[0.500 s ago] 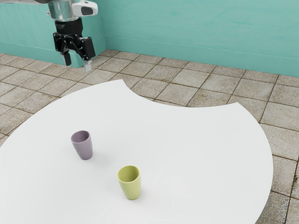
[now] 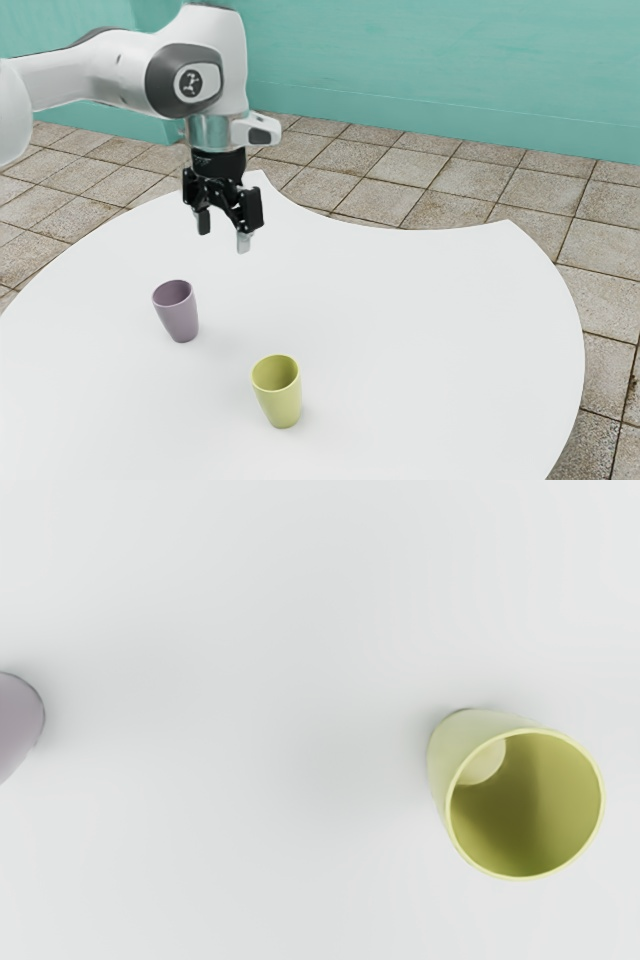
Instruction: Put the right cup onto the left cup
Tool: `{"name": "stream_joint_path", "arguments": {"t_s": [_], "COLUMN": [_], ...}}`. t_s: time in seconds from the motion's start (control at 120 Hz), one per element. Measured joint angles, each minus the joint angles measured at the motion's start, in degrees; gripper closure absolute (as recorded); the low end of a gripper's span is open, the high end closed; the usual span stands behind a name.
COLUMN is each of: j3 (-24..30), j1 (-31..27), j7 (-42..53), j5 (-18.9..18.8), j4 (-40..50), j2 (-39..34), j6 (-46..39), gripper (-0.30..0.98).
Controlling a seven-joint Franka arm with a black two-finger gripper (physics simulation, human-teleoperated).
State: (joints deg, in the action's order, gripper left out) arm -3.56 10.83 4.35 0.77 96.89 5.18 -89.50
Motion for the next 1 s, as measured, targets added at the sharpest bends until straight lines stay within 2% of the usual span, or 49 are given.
{"name": "stream_joint_path", "arguments": {"t_s": [0.433,1.0], "j3": [2.3,2.4], "j1": [1.7,2.8], "j7": [-3.4,-5.6], "j5": [0.7,1.4], "j4": [16.0,29.0], "j2": [-1.4,-4.5], "j6": [-13.4,-27.3], "gripper": [0.0,0.0]}}
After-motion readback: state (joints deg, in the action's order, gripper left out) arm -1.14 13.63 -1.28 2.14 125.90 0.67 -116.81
